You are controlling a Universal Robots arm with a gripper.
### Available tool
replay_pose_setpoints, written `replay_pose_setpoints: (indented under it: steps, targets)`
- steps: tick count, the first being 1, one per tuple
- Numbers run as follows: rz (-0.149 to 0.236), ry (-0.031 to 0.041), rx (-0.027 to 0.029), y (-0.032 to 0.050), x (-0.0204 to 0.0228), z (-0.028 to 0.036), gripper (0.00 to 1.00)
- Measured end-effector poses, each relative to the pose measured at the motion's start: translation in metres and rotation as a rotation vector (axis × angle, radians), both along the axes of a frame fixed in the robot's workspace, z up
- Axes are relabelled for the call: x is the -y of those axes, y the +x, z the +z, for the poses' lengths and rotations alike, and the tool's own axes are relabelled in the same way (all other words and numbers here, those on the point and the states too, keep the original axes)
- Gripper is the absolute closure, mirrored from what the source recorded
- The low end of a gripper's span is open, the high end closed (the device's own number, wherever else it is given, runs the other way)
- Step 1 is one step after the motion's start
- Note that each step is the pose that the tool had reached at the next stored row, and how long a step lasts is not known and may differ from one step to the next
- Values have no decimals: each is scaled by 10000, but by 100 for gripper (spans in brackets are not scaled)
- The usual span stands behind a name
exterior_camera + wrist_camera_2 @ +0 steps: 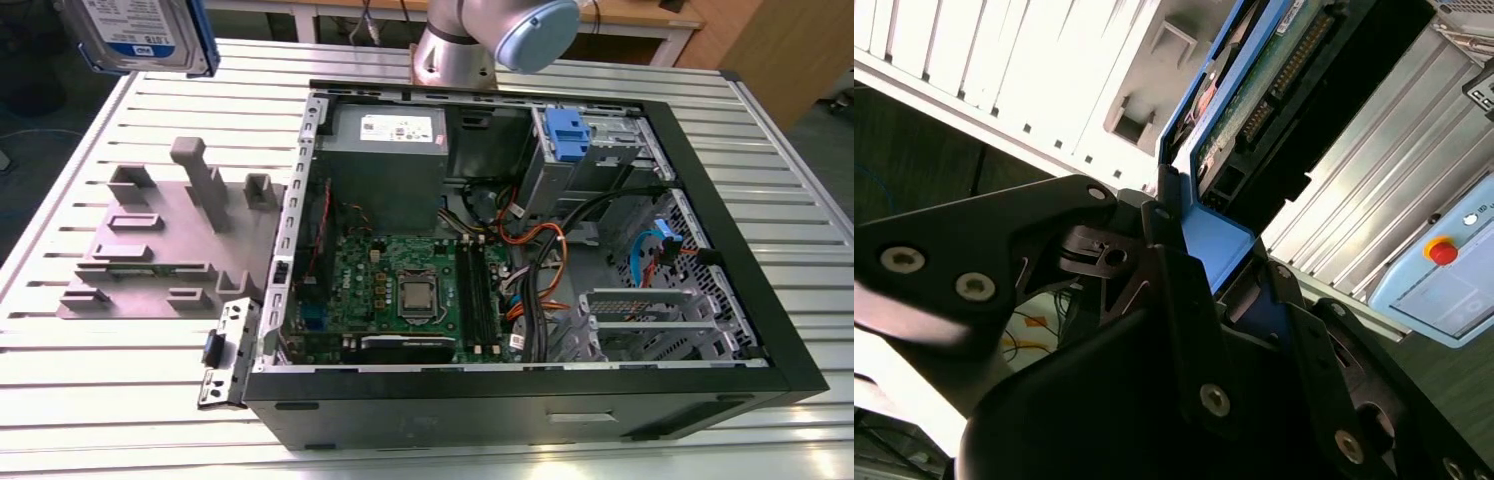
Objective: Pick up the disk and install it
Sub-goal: 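Pick up the disk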
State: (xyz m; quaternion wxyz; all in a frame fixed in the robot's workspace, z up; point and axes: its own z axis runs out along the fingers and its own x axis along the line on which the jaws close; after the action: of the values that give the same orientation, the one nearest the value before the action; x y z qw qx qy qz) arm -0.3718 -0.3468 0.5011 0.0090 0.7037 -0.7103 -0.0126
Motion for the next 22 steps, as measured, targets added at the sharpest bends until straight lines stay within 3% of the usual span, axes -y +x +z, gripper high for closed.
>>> replay_pose_setpoints:
  steps: [10, 22]
  targets:
    - [0, 0, 0, 0, 152, -1, 63]
    - [-1, 0, 0, 4, 423, -2, 63]
